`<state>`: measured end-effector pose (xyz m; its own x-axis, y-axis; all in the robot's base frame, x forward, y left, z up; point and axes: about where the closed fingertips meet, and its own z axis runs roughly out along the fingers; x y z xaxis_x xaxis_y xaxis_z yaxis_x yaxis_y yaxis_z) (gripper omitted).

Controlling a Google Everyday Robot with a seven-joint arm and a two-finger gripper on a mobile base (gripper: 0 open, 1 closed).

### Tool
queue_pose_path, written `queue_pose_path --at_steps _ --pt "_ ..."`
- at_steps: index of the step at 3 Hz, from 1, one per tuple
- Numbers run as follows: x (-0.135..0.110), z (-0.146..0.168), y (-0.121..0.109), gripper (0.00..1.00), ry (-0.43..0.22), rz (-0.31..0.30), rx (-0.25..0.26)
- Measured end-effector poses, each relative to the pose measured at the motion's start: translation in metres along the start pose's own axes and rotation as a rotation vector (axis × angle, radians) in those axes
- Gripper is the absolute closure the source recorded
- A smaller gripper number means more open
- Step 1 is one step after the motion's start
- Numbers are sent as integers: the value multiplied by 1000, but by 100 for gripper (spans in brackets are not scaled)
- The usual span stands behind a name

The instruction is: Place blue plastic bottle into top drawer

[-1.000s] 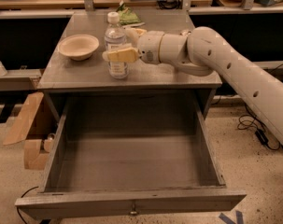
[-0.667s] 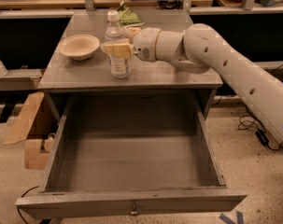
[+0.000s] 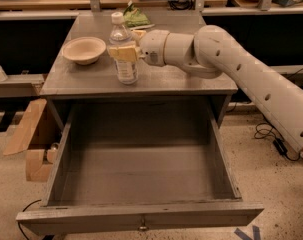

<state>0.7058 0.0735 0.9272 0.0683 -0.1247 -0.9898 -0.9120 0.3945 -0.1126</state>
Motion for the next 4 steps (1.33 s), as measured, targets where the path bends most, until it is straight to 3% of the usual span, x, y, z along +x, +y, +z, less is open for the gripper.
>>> queue_pose_path --at_steps 1,2,3,4 --pt "0 1 1 100 0 0 -3" --pt "-18 -2 20 100 5 -38 -22" --pt "-41 -10 58 100 15 -67 -38" --pt "-33 -20 95 100 2 -50 -41"
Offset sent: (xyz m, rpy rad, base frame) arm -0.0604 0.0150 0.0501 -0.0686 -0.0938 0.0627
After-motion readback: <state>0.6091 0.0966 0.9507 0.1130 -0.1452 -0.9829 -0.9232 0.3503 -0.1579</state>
